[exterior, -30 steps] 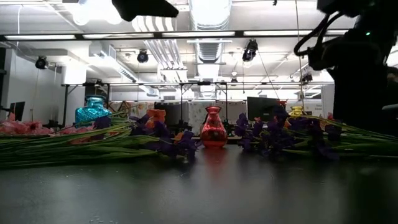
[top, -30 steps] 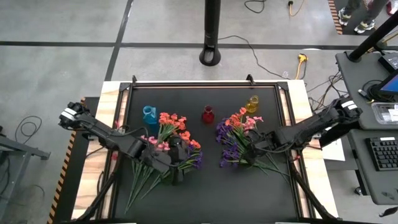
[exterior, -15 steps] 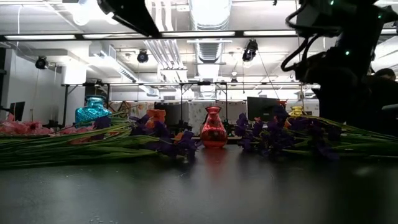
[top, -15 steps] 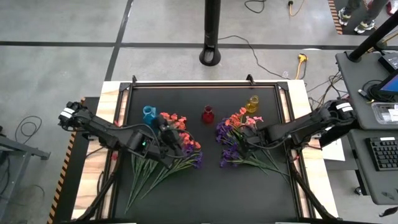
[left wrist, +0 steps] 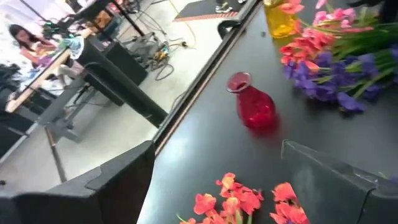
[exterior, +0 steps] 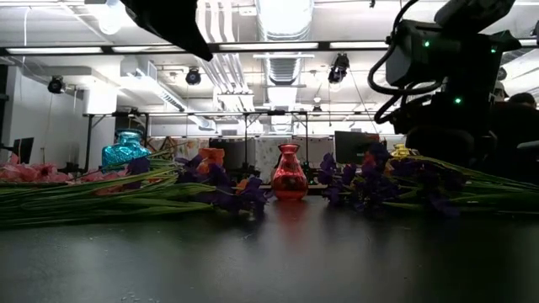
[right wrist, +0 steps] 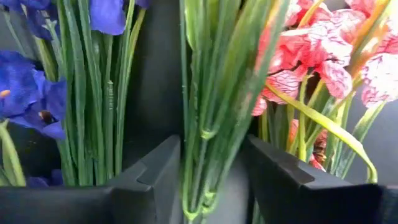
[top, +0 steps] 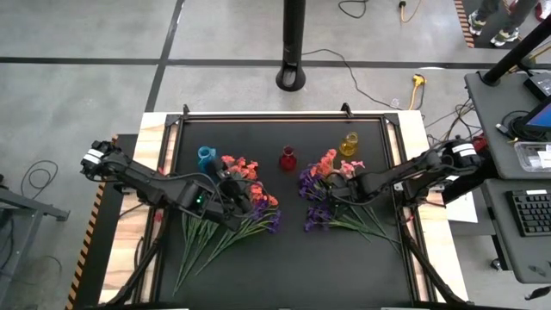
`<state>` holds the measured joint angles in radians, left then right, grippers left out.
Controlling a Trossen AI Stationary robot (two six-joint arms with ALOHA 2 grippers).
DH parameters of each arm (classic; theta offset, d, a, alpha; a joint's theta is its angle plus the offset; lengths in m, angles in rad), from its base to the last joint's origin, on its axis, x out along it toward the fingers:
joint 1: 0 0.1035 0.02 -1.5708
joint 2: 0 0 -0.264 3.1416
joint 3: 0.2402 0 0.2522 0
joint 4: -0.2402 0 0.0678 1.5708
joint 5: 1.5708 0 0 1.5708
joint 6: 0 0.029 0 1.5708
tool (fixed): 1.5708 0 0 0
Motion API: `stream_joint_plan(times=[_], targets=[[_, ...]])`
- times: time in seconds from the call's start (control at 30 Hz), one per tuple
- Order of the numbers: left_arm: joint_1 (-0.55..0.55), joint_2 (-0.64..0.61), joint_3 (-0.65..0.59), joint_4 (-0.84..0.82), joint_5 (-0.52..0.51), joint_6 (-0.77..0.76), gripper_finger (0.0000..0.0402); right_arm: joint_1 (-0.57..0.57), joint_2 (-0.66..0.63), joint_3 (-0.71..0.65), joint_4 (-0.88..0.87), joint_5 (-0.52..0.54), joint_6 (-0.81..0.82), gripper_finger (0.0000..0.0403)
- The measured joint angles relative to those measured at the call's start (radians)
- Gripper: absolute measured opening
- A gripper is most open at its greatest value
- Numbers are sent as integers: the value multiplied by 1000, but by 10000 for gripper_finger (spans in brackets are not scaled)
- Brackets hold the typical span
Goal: Sort flowers into vase by color
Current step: Put the top right orange flowers into the red vase
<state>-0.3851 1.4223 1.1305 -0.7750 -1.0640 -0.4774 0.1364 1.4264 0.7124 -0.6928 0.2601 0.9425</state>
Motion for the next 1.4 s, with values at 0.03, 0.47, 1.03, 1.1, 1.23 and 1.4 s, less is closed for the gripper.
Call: stream_joint_plan(times=[0.03, 0.47, 1.03, 1.1, 1.23, 1.4], targets=[[0, 0, 0, 0, 7, -2, 332, 0, 3, 0, 3, -1, 0, 152], [8, 0, 0, 30, -3, -20, 332, 1, -54, -1, -6, -10, 16, 19], [47, 0, -50, 7, 84, -58, 308, 72, -426, -1, 2, 48, 8, 18], [52, 0, -51, 7, 86, -66, 308, 108, -466, -6, 47, 103, 4, 18], [51, 0, -52, 25, 113, -73, 308, 177, -514, -35, 224, 216, -68, 18], [51, -1, -54, 121, 238, -27, 308, 211, -518, -113, 572, 310, -266, 18]])
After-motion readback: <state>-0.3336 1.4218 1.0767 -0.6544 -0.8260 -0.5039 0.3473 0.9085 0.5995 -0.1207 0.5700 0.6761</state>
